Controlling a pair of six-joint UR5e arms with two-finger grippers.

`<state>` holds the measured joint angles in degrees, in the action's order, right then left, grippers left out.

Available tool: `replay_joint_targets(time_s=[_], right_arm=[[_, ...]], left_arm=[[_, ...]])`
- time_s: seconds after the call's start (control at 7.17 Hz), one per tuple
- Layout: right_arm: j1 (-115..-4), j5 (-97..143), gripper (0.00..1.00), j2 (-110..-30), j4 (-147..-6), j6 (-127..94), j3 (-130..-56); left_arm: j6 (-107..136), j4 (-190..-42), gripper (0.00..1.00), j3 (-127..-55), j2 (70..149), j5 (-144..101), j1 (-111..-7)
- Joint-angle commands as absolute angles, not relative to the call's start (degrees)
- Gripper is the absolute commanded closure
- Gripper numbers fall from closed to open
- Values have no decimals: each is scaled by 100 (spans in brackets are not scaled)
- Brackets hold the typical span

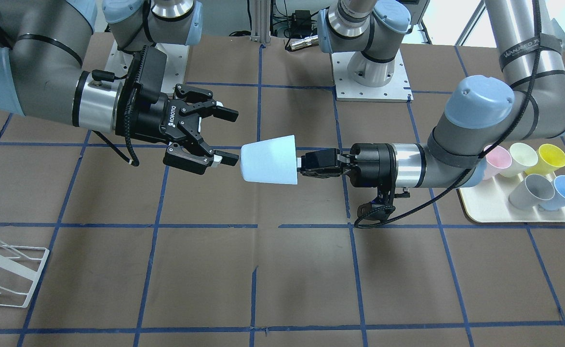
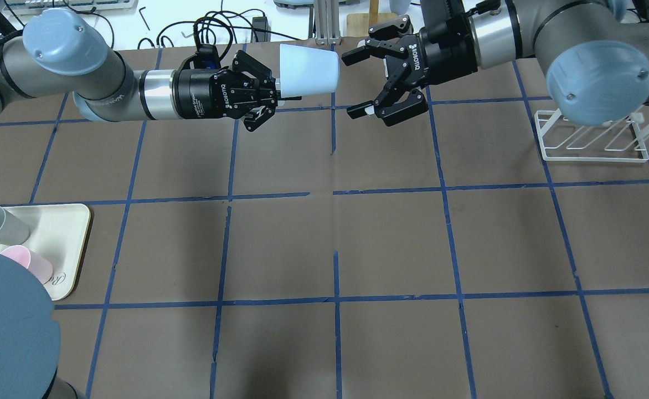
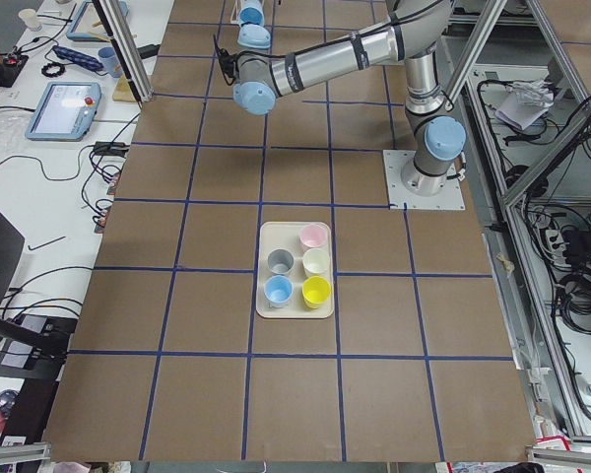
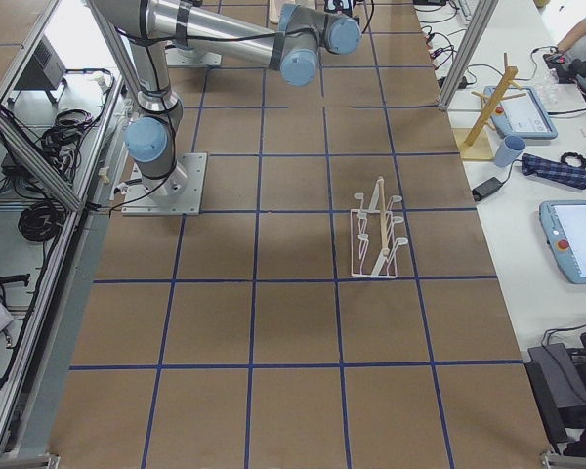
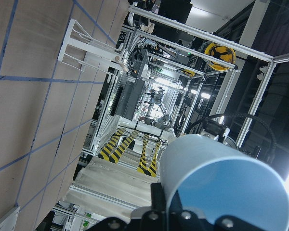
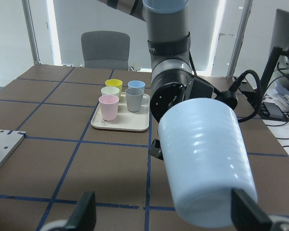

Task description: Transfer IKEA cup to right arm and place on rack

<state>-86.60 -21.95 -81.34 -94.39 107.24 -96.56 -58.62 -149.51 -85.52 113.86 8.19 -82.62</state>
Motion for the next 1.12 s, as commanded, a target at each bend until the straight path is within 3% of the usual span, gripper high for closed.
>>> replay_joint_targets(time_s=[0.0, 0.56, 0.98], right_arm=[[-8623, -1839, 0, -8069, -9431, 10820, -9633], [-8639, -1801, 0, -7552, -9492, 9934, -8949], [-8683, -1854, 0, -7427, -9739, 9792, -9035]], left_arm=[[-5862, -14959, 100, -8552, 11399, 634, -8384], [-5854, -15012, 100, -8543, 11365, 633, -8385], [-5862, -15021, 100, -8543, 11355, 633, -8385]])
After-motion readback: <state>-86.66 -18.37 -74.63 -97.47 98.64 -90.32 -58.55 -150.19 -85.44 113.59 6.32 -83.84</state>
